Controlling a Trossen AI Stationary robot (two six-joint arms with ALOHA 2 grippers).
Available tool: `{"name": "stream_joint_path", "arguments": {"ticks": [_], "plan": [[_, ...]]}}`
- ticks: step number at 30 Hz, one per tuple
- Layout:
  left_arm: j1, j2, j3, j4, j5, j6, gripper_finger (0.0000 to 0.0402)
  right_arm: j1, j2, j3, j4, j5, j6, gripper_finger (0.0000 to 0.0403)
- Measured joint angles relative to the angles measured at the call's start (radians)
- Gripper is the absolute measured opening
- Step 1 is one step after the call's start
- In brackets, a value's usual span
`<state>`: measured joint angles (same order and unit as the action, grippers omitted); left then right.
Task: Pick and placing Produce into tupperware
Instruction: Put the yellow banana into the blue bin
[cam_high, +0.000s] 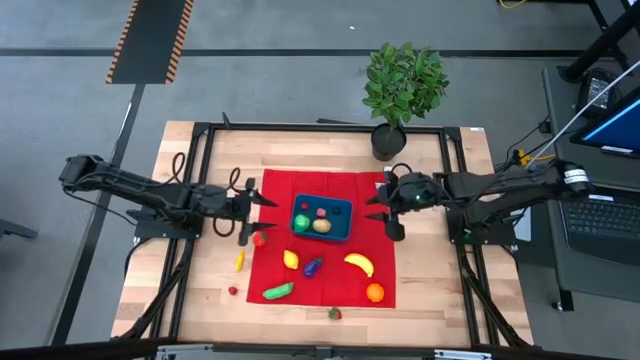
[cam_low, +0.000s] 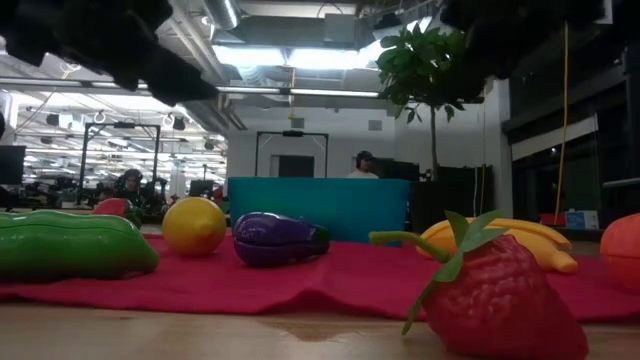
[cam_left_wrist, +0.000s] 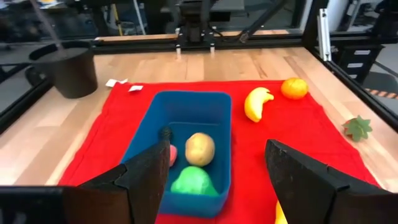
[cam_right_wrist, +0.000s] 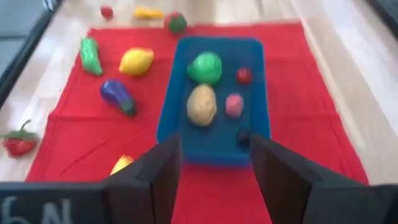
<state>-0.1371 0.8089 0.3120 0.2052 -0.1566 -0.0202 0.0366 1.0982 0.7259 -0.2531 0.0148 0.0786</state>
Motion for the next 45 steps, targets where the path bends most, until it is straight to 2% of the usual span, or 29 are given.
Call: {"name": "stream_joint_path", "arguments": {"ticks": [3,8,16,21,32,45], "plan": [[-0.018,-0.023,-0.018,-0.002,-0.025,-0.004,0.0255,0.074,0.027,0.097,-0.132,0.065,0.071,0.0190],[-0.037,-0.026,-0.024,-0.005,-0.044,0.002,0.0255,0.205,0.099,0.202,-0.233,0.148,0.184,0.0190],[-0.046,-0.026,-0.024,-0.013,-0.043,0.003,0.0255,0.361,0.277,0.358,-0.377,0.176,0.423,0.0190],[-0.082,-0.026,-0.024,-0.013,-0.039,0.004,0.0255,0.418,0.411,0.443,-0.446,0.179,0.566,0.0190],[-0.135,-0.026,-0.024,-0.018,-0.038,0.004,0.0255,0.458,0.634,0.506,-0.483,0.178,0.726,0.0190],[-0.142,-0.026,-0.024,-0.041,-0.038,0.006,0.0255,0.434,0.692,0.507,-0.483,0.179,0.754,0.0190]]}}
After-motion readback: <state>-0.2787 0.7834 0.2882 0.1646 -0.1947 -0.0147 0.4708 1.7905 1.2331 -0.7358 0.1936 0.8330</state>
